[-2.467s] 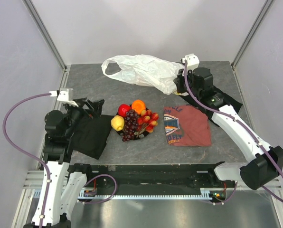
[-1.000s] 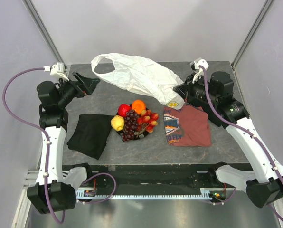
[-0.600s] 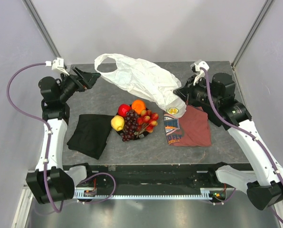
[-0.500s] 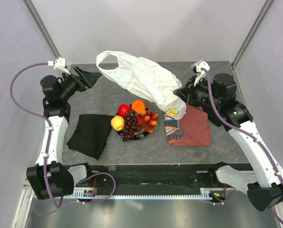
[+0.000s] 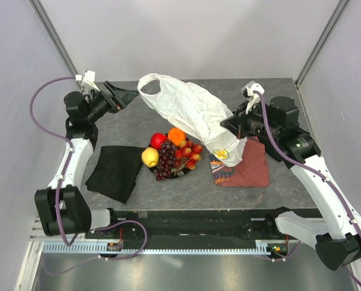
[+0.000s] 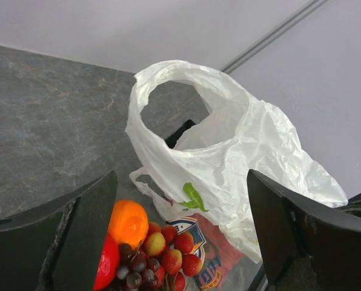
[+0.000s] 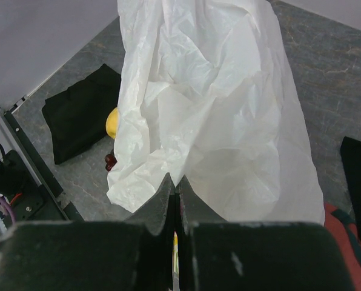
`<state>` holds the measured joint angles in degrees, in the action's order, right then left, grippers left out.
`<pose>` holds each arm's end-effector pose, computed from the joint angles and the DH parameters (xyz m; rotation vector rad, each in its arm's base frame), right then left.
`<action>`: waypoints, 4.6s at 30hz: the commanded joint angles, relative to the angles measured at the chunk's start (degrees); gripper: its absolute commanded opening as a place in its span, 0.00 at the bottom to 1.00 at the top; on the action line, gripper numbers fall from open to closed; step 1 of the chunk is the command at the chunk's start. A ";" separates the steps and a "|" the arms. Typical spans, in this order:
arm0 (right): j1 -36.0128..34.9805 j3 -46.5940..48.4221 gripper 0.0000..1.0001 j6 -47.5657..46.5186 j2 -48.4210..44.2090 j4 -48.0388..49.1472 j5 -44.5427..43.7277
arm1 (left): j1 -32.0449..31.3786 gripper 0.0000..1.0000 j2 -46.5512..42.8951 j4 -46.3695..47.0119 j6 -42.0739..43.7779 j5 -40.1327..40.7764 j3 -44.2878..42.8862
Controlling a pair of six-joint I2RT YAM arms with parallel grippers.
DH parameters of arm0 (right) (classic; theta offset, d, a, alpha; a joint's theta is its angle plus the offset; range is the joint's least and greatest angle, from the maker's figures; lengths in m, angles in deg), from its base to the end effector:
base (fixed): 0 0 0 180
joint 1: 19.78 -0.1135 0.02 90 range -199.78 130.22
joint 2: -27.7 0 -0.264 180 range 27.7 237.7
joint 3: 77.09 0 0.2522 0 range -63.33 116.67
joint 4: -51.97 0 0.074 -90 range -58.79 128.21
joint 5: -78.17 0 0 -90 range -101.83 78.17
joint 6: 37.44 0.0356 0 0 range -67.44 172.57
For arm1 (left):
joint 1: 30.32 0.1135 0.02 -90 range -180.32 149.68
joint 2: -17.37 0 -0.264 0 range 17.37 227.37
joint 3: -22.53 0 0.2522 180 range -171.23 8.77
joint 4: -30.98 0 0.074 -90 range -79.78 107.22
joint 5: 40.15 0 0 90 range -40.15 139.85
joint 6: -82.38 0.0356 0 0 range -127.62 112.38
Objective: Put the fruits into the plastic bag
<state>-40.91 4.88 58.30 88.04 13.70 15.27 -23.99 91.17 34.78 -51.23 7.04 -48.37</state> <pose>0.2041 0.0963 0.4056 -0.5825 1.8066 0.7613 0.2992 0.0088 0.3558 -0.0947 1.6636 -1.0776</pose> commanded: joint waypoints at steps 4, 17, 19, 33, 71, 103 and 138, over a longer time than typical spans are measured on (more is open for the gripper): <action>0.21 -2.20 0.00 -1.17 -1.54 0.61 2.00 | -5.71 0.95 11.25 -0.16 0.28 2.46 -5.96; 0.12 -4.05 0.00 -0.64 -1.10 0.43 -10.45 | -13.27 0.08 17.19 2.91 -0.16 5.10 -8.25; 0.12 -2.65 0.00 0.23 1.00 0.43 -16.69 | -13.27 0.02 14.72 3.44 1.77 6.59 -7.81; -0.76 12.29 0.49 6.65 27.54 18.37 -27.80 | -15.64 0.02 -3.75 -3.19 20.04 11.42 -8.07; -25.63 -12.57 0.93 17.29 11.46 31.90 -44.92 | -38.76 0.02 -1.29 -9.65 19.01 32.26 4.15; -2.00 -9.93 0.00 13.24 17.45 47.10 -1.17 | -27.07 0.99 -16.85 -40.77 39.47 38.50 -5.62; 18.57 -1.32 0.00 38.20 18.77 55.28 29.68 | -10.72 0.99 -10.43 -23.71 41.32 -2.54 -7.98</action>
<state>-23.25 -0.30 93.08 109.94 67.60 41.43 -34.70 81.88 7.99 -10.41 13.18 -57.33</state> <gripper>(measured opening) 0.008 0.991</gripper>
